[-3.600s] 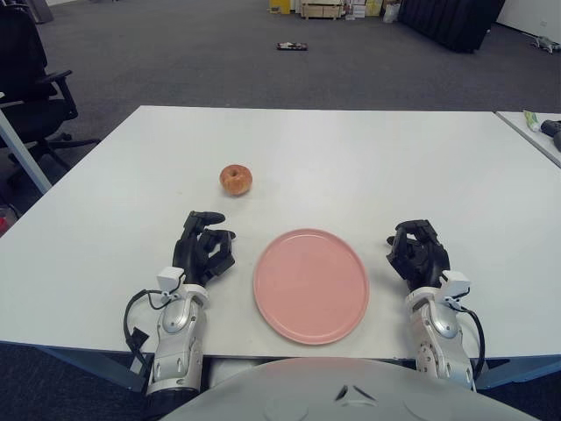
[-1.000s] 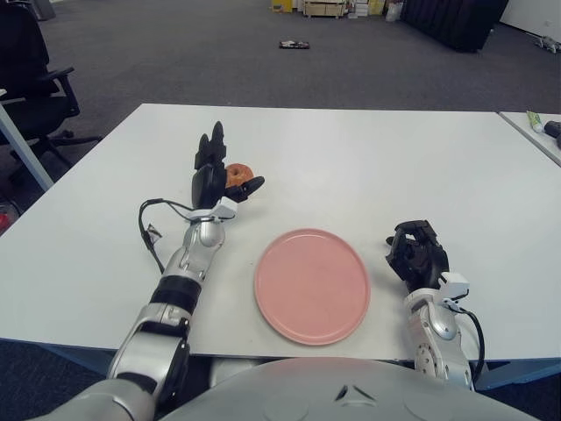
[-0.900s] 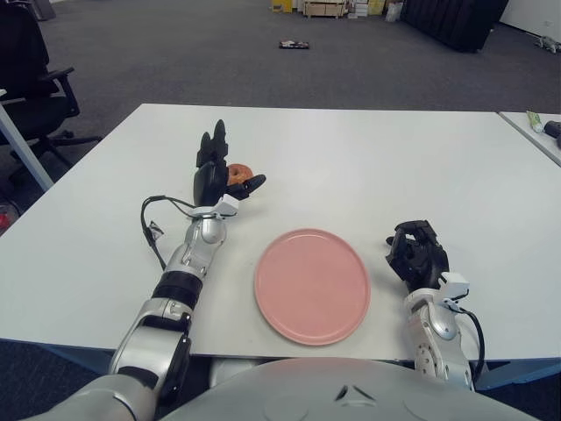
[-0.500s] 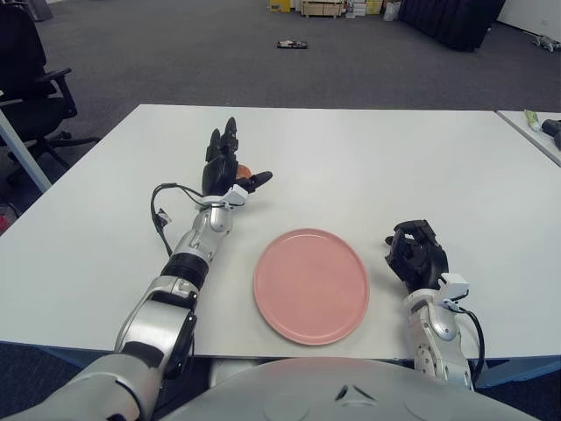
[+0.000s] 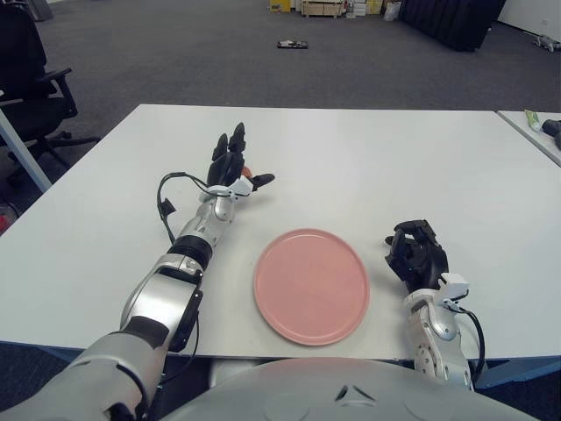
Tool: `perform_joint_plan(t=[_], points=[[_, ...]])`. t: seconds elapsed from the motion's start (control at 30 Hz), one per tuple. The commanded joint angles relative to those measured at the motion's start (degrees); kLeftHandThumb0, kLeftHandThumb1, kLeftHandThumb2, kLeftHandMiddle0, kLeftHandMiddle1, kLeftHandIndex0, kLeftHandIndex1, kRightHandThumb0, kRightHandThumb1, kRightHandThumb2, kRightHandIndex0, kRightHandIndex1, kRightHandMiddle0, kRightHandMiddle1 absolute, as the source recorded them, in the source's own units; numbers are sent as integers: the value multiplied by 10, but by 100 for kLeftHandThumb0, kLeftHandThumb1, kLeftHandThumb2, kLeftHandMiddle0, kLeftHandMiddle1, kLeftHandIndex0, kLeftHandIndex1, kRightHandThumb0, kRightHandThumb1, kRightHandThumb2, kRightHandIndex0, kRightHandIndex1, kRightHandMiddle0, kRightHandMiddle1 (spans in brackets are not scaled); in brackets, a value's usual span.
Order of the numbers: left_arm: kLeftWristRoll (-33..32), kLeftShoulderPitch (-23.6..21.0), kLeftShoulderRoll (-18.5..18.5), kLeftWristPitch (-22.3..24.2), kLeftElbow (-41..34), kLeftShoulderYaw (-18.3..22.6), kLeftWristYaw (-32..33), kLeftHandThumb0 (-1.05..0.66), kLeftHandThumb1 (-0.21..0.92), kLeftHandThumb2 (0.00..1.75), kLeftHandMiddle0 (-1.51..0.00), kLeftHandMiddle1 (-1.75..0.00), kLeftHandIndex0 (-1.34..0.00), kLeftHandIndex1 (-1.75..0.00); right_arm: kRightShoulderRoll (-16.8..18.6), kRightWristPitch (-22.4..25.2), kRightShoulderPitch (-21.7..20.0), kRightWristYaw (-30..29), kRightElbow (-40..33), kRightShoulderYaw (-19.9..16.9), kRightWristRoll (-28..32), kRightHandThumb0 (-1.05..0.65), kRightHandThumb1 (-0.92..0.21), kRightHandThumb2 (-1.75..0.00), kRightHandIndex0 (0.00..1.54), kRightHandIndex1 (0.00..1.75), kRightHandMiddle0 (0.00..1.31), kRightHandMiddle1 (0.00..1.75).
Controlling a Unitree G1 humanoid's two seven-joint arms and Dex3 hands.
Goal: Put the apple into the plate.
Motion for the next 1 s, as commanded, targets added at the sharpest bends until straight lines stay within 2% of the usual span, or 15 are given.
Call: perform_joint_plan(t=[0.0, 0.5, 0.97], points=[[-4, -28, 10, 10, 33, -7, -15, -102, 81, 21, 0, 0, 0, 0, 3, 13, 2, -1, 12, -4, 1, -40, -61, -95, 77, 175, 39, 175], [-4, -28, 22, 14, 78, -18, -23, -97, 85, 26, 0, 0, 0, 0, -3, 22, 7, -5, 3, -4, -10, -39, -65, -91, 76, 175, 36, 175], [-14, -23, 44, 32, 91, -18, -32, -94, 83, 32, 0, 0, 0, 0, 6, 37, 7, -10, -12, -8, -3, -39, -65, -91, 75, 175, 36, 175]])
